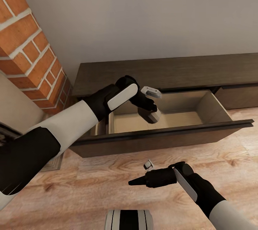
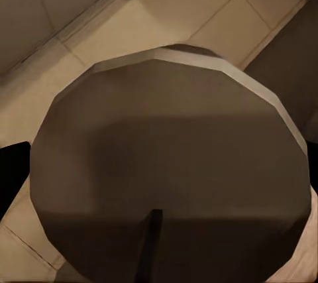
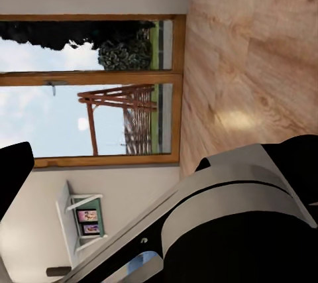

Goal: Place each of the two pumpkins and all three candles from the living room inside a cabinet in the living room (use any cabinet), then make sure every cabinet is closed, and position the cauldron so it is next to a table in the living room.

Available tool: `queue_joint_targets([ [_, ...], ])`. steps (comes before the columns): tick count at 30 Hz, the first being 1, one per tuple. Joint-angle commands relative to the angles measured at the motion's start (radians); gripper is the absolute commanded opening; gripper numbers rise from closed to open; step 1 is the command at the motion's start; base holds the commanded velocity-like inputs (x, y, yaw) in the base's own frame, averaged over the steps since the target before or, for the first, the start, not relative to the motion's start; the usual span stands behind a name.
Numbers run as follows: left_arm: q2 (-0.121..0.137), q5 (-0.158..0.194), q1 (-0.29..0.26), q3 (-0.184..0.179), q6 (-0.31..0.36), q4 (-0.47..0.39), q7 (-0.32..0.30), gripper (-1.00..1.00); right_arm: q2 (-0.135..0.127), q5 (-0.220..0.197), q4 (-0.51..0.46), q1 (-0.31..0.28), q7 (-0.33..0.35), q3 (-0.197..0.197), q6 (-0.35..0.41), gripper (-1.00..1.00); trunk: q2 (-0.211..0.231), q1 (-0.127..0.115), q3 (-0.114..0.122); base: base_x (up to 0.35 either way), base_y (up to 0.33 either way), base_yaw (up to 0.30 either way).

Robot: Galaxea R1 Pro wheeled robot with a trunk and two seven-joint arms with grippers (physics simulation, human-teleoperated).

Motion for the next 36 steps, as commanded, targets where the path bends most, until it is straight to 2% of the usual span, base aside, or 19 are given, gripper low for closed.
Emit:
queue_joint_targets([
  [1,0.000,0.013,-0.001,-0.002,0.000,-0.001,0.014,-1.00,-0.001,-0.005,0.000,-0.001,-0.001,0.003,0.005,1.00,-0.001,0.000,-0.005,0.000,0.000,0.000],
  [5,0.000,0.021,-0.001,-0.001,0.001,-0.001,0.026,-1.00,-0.001,-0.004,0.000,-0.001,-0.001,0.003,0.005,1.00,-0.001,0.002,-0.020,0.000,0.000,0.000],
  [10,0.000,0.046,-0.001,-0.002,0.001,-0.001,0.029,-1.00,-0.001,-0.004,0.000,-0.001,-0.002,0.003,0.003,1.00,-0.001,0.002,-0.020,0.000,0.000,0.000],
  [16,0.000,0.047,-0.001,-0.002,0.001,-0.004,0.033,-1.00,-0.001,-0.004,0.000,-0.001,-0.003,0.003,0.002,1.00,-0.003,0.004,-0.039,0.000,0.000,0.000],
  [21,0.000,0.043,-0.001,-0.003,-0.001,-0.008,0.036,-1.00,-0.002,-0.004,0.000,-0.001,-0.003,0.003,0.000,1.00,-0.003,0.004,-0.039,0.000,0.000,0.000],
  [23,0.000,0.041,-0.001,-0.002,-0.006,-0.011,0.040,-1.00,-0.002,-0.004,0.000,-0.001,-0.003,0.003,-0.001,1.00,-0.003,0.005,-0.047,0.000,0.000,0.000],
  [25,0.000,0.042,-0.001,-0.002,-0.024,-0.012,0.054,-1.00,-0.001,-0.004,-0.001,-0.001,-0.003,0.003,-0.002,1.00,-0.004,0.006,-0.055,0.000,0.000,0.000],
  [29,0.000,0.053,-0.001,-0.003,-0.063,-0.013,0.129,-1.00,0.001,-0.004,-0.001,-0.001,-0.003,0.005,-0.004,1.00,-0.004,0.007,-0.059,0.000,0.000,0.000],
  [36,0.000,0.060,-0.001,-0.003,-0.069,-0.012,0.150,-1.00,0.003,-0.004,-0.002,-0.001,-0.003,0.007,-0.006,1.00,-0.004,0.007,-0.063,0.000,0.000,0.000],
])
